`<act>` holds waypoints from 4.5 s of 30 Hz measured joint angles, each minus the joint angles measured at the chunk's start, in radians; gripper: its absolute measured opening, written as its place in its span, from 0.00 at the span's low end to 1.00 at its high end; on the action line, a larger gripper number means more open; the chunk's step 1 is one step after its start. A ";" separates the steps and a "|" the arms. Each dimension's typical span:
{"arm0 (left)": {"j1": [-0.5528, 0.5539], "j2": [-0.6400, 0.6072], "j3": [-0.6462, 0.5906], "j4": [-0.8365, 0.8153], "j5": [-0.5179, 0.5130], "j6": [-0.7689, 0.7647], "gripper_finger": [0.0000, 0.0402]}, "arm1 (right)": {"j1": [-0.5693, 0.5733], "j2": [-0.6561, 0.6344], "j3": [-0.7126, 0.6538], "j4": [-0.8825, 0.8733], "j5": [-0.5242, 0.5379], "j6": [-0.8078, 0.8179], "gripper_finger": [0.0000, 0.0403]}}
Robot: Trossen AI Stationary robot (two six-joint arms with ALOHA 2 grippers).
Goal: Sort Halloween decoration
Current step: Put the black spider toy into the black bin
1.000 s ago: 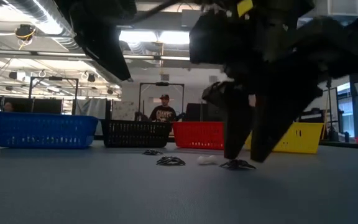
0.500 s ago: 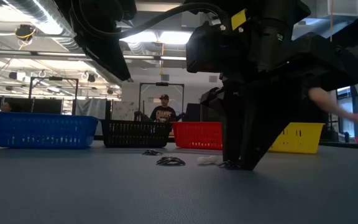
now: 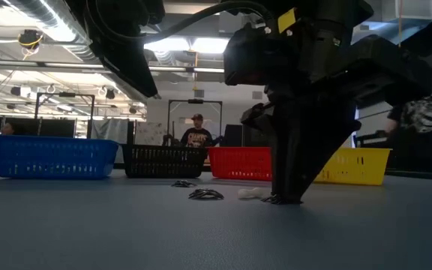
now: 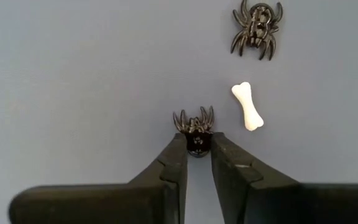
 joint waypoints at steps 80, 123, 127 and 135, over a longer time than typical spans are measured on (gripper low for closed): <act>-0.057 0.433 0.001 0.714 0.401 0.241 0.31 | 0.053 -0.147 0.136 -0.647 0.365 -0.042 0.15; -0.073 0.517 0.002 0.694 0.326 0.178 0.14 | 0.053 -0.147 0.138 -0.590 0.364 -0.043 0.15; -0.073 0.514 0.001 0.694 0.331 0.178 0.13 | 0.053 -0.147 0.138 -0.590 0.364 -0.043 0.15; -0.075 0.469 -0.002 0.677 0.361 0.178 0.12 | 0.053 -0.147 0.138 -0.590 0.364 -0.043 0.15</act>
